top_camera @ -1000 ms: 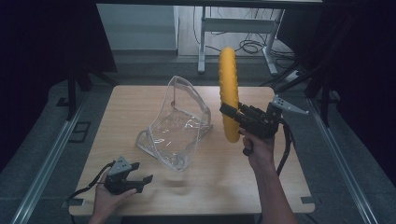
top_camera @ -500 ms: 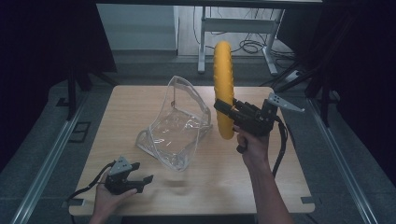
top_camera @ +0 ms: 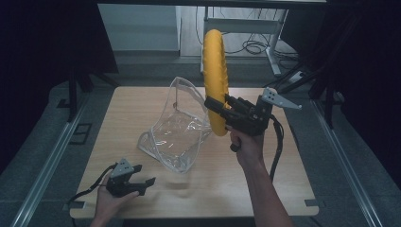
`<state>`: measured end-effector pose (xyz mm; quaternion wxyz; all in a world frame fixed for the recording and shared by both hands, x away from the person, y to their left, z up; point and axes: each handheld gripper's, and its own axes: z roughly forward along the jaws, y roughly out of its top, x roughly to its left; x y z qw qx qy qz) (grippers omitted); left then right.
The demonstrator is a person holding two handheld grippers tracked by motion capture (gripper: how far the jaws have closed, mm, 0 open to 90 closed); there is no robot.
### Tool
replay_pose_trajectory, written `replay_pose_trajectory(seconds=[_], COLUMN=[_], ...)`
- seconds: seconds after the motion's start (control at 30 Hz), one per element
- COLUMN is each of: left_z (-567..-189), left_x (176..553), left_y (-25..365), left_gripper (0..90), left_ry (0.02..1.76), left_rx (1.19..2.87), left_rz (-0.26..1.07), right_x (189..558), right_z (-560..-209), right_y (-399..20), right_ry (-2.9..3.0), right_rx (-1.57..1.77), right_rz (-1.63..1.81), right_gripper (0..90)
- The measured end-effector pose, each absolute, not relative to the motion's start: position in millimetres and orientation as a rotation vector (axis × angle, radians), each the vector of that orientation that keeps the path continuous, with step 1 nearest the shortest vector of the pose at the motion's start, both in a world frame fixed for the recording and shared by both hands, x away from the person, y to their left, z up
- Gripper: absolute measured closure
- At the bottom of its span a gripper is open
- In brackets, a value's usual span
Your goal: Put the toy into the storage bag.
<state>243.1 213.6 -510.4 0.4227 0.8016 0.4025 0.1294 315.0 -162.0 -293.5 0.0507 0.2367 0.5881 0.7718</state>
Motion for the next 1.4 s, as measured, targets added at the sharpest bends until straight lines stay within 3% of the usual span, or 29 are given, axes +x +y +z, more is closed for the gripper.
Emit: replay_pose_trajectory(seconds=[0.53,1.4], left_z=[-511,-511], left_x=[243,243], left_y=[213,214], left_gripper=[24.3,24.3], left_ry=[1.007,1.006], left_rx=[2.015,2.015], left_rz=[0.325,0.329], right_x=[317,323], right_z=[-282,-317], right_y=[-118,-80], right_ry=[1.823,1.894], right_rx=[0.633,0.668], right_rz=[2.404,2.464], right_gripper=[51.6,51.6])
